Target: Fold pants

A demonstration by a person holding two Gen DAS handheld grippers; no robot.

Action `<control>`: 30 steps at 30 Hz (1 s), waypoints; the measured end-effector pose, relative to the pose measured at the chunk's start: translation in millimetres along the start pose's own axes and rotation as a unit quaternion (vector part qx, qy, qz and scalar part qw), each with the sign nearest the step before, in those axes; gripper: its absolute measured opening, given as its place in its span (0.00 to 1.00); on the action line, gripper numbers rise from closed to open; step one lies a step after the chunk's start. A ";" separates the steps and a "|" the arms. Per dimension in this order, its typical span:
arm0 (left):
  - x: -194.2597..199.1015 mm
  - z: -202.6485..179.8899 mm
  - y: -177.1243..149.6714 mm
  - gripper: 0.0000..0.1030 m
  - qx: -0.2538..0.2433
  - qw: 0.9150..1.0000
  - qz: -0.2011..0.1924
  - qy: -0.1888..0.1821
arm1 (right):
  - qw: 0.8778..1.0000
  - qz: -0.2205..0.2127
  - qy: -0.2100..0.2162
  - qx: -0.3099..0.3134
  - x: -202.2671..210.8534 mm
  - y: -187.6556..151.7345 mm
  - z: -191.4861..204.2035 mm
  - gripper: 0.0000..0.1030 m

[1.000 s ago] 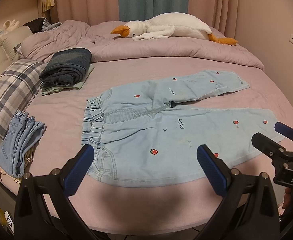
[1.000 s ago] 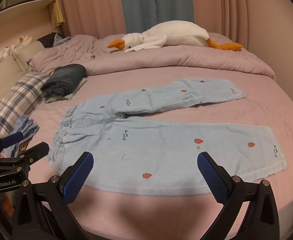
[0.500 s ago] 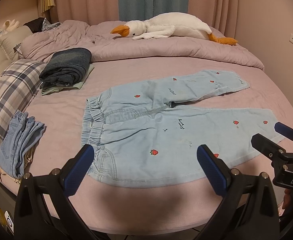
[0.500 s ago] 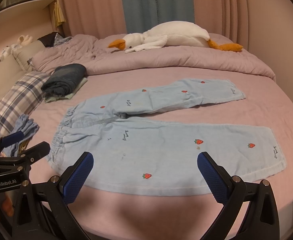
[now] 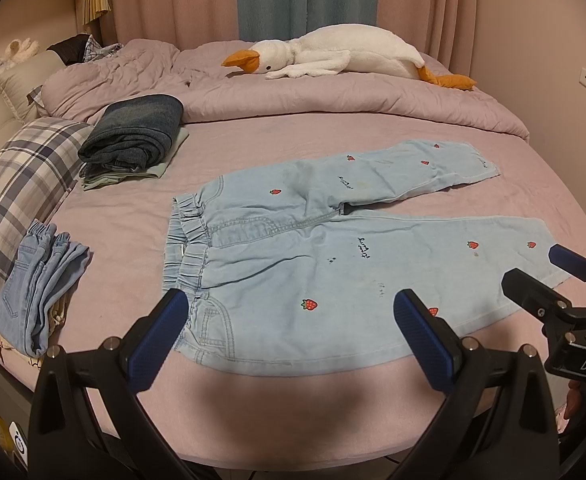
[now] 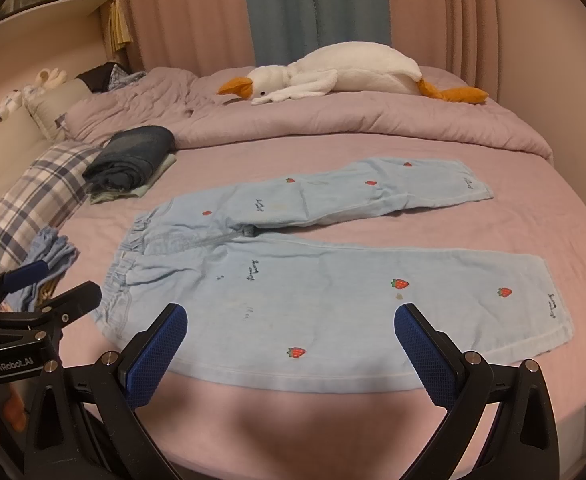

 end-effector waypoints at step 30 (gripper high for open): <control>-104.1 125.6 -62.7 0.95 0.317 0.933 0.131 -0.111 | 0.956 0.012 0.048 0.289 -70.3 -71.4 108.6 0.98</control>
Point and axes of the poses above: each gripper's, at about its wrist camera, not at the fingertips, and x roughly against the way its jaws point, z to its left, y to its top, the point moved 5 cm from there along -x, roughly the way its jaws point, and after that the axes turned 10 degrees about x, right-handed, at the moved point
